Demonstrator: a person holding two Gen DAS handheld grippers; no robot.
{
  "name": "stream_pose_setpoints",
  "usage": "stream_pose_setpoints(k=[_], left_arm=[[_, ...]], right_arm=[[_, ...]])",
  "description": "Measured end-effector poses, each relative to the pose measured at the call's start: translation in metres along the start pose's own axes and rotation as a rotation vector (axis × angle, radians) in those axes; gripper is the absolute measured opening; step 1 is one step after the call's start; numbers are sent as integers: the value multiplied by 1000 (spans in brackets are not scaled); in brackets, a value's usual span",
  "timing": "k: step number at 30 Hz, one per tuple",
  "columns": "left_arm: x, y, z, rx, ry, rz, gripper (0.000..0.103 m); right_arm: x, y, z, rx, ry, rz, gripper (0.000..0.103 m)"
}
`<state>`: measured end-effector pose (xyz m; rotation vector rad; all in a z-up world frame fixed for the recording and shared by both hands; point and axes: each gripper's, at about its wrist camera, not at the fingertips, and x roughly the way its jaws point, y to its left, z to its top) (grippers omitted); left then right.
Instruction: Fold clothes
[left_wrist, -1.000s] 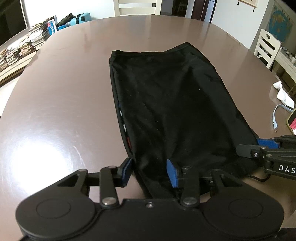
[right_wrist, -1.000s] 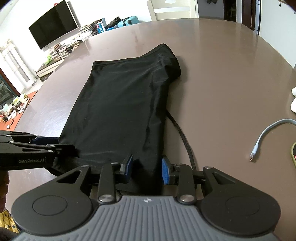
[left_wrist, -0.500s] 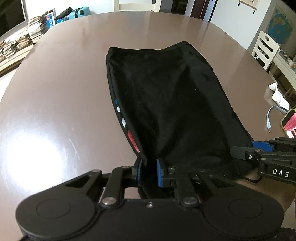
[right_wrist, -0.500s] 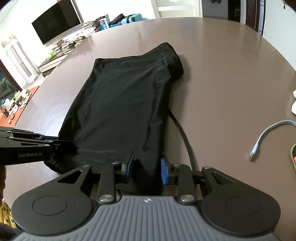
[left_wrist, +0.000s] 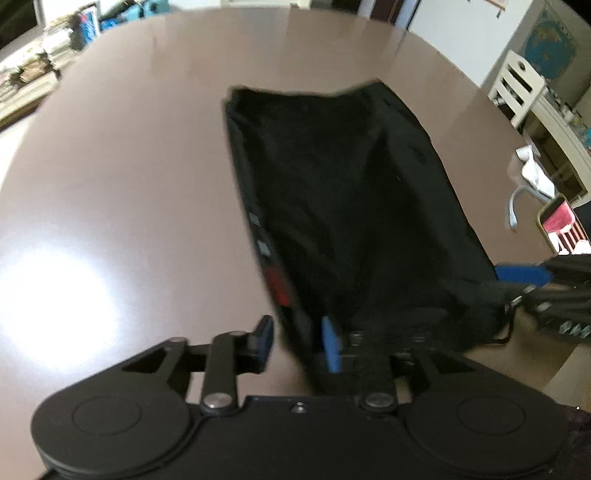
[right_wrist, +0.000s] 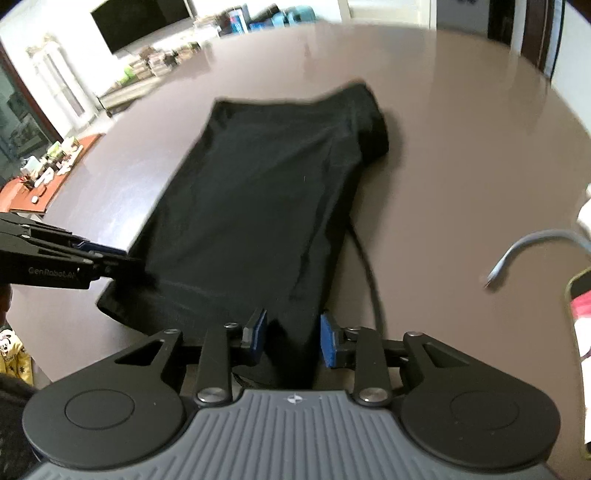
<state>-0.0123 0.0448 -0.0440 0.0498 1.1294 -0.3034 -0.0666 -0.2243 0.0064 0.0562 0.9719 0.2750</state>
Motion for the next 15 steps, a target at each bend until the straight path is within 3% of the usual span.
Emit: stream_pose_setpoints(k=[3, 4, 5, 10, 13, 15], left_arm=[[-1, -4, 14, 37, -40, 18, 35], [2, -10, 24, 57, -60, 8, 34], [6, -15, 31, 72, -72, -8, 33], [30, -40, 49, 144, -72, -41, 30], [43, -40, 50, 152, -33, -33, 30], [46, -35, 49, 149, -24, -34, 30]], right_arm=[[-4, -9, 17, 45, -81, -43, 30], [-1, -11, 22, 50, -84, -48, 15], [7, -11, 29, 48, -81, -52, 10], [37, 4, 48, -15, -66, -36, 10], [52, 7, 50, -37, -28, -29, 10], [60, 3, 48, -39, 9, -67, 9]])
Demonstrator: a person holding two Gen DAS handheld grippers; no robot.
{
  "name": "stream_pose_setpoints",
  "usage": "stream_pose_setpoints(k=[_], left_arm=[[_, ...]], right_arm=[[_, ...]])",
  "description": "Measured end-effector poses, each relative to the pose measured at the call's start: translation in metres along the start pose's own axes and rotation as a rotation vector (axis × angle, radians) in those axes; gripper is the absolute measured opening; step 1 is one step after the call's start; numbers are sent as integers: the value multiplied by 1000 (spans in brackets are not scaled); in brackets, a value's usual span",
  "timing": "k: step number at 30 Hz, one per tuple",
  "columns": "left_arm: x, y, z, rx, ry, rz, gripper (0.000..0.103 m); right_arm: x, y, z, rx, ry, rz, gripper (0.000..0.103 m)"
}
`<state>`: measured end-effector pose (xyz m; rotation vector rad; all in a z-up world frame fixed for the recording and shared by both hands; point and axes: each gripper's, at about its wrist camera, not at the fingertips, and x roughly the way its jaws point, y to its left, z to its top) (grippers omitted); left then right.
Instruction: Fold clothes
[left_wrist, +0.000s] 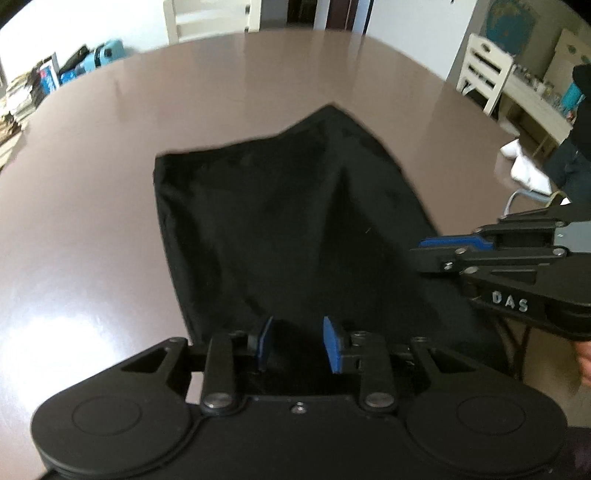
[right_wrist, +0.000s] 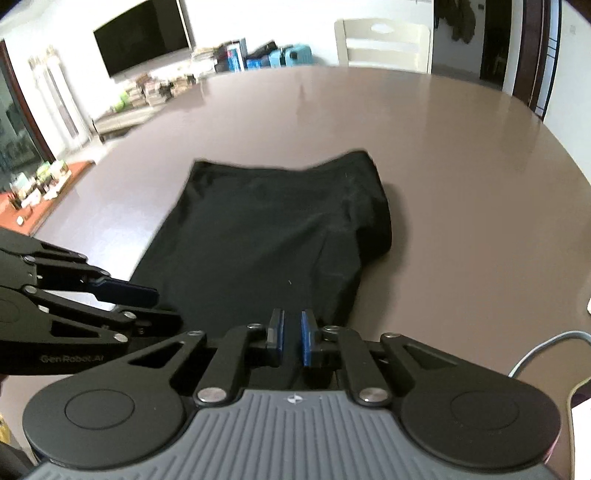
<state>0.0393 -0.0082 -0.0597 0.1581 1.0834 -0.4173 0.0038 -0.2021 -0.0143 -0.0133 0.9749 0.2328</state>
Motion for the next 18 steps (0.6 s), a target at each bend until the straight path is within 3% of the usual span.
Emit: stream_pose_setpoints(k=[5, 7, 12, 18], left_arm=[[-3, 14, 4, -48, 38, -12, 30], [-6, 22, 19, -55, -9, 1, 30], [9, 41, 63, -86, -81, 30, 30], [39, 54, 97, -94, -84, 77, 30]], right_arm=[[-3, -7, 6, 15, 13, 7, 7], [-3, -7, 11, 6, -20, 0, 7], [29, -21, 75, 43, -134, -59, 9], [70, -18, 111, 4, -131, -63, 9]])
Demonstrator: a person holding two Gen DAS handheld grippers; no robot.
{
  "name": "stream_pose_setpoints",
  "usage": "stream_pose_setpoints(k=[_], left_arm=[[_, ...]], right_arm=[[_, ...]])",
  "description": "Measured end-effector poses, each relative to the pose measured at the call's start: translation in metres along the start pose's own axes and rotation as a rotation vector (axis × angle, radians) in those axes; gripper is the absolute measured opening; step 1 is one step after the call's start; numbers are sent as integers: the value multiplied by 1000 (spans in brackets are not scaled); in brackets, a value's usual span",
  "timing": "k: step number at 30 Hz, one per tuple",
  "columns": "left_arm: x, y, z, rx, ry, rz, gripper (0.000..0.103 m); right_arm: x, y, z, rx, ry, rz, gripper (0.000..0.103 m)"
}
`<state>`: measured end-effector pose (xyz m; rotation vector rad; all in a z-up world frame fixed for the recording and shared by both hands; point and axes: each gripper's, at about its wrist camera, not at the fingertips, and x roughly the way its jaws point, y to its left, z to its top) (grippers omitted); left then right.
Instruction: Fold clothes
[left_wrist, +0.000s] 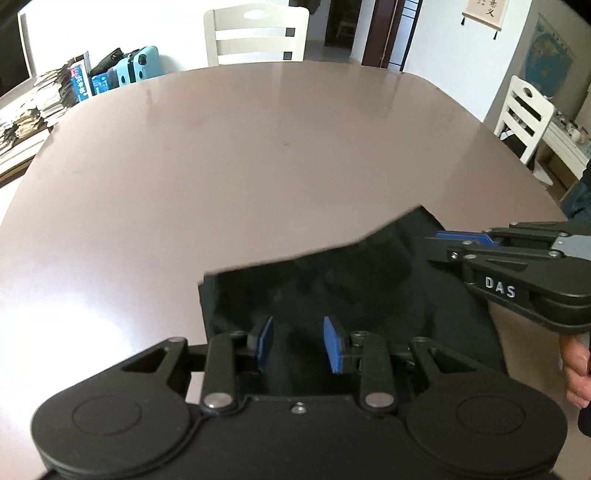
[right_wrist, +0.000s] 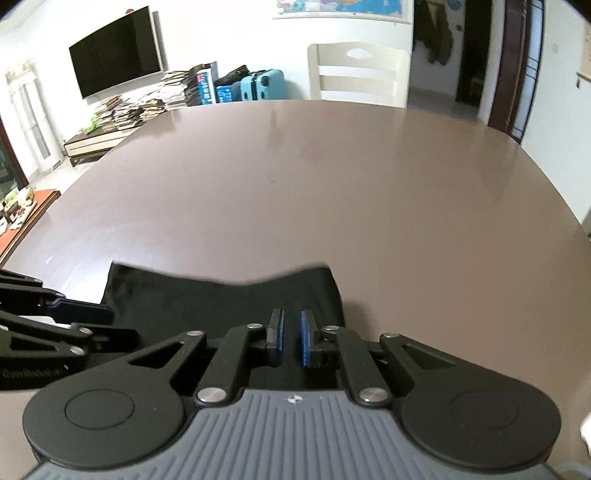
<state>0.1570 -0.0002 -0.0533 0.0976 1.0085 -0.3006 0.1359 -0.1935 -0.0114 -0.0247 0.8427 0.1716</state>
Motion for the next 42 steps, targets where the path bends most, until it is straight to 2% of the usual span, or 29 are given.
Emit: stream_pose_setpoints(k=[5, 12, 15, 17, 24, 26, 30, 33, 37, 42], left_arm=[[15, 9, 4, -16, 18, 12, 30], [9, 10, 6, -25, 4, 19, 30], [10, 8, 12, -25, -4, 31, 30], [20, 9, 13, -38, 27, 40, 30], [20, 6, 11, -27, 17, 70, 30], [20, 6, 11, -38, 15, 70, 30], [17, 9, 12, -72, 17, 65, 30], [7, 9, 13, -102, -2, 74, 34], [14, 5, 10, -89, 29, 99, 34], [13, 3, 9, -69, 19, 109, 35]], right_arm=[[29, -9, 0, 17, 32, -22, 5], [23, -14, 0, 73, 17, -1, 5], [17, -5, -1, 42, -4, -53, 5], [23, -7, 0, 44, 20, -66, 5], [33, -9, -4, 24, 47, -90, 5], [36, -8, -4, 5, 44, -117, 5], [32, -14, 0, 43, 39, -119, 6], [14, -2, 0, -7, -24, -94, 6], [20, 0, -10, -4, 35, -67, 6], [25, -4, -11, 8, 78, -60, 5]])
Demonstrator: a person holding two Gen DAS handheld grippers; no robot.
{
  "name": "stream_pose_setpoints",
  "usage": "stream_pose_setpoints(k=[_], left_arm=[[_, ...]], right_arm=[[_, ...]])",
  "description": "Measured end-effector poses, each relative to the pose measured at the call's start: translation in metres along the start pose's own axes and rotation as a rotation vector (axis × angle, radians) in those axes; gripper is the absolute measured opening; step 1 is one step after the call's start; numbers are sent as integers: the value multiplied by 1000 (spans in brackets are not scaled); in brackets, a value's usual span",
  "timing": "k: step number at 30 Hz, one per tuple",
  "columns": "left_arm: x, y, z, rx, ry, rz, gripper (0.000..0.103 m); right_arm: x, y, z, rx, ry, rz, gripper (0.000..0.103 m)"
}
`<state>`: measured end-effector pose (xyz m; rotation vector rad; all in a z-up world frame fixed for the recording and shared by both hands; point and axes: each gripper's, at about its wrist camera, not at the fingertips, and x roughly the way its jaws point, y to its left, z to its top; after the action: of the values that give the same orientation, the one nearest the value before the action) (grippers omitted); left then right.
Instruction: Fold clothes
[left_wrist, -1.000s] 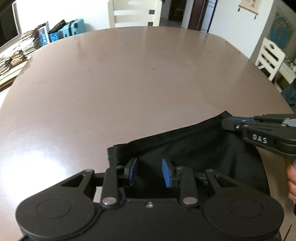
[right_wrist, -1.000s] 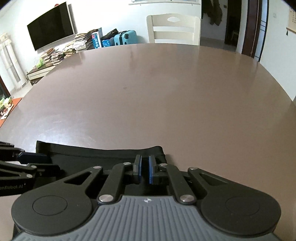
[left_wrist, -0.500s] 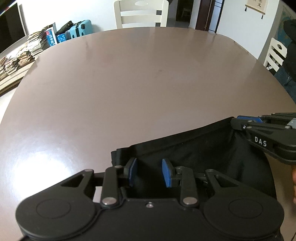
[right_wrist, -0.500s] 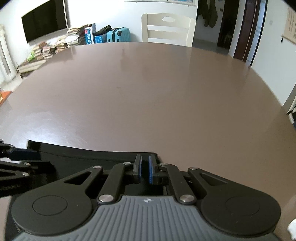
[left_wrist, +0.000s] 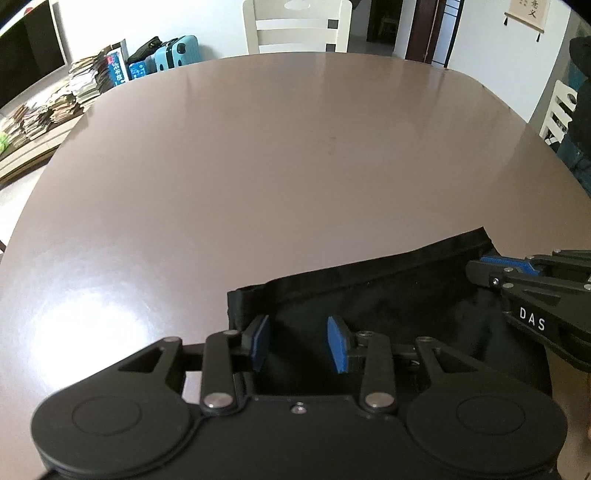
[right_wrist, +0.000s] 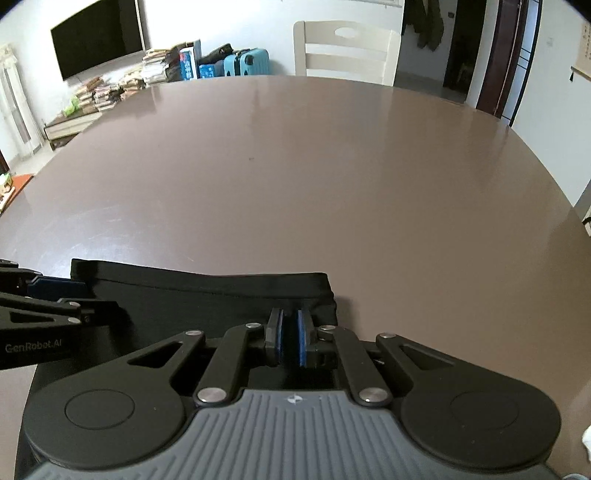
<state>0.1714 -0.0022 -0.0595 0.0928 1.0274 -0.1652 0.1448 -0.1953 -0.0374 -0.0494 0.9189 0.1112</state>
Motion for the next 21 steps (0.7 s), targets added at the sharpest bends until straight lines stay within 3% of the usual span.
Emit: stream_pose_setpoints(k=[9, 14, 21], left_arm=[[6, -2, -4, -4, -11, 19, 34], [-11, -8, -15, 10, -8, 16, 34], [-8, -12, -22, 24, 2, 17, 36]], right_arm=[[-3, -11, 2, 69, 19, 16, 5], [-30, -2, -2, 48, -31, 24, 5], [-22, -5, -13, 47, 8, 7, 5]])
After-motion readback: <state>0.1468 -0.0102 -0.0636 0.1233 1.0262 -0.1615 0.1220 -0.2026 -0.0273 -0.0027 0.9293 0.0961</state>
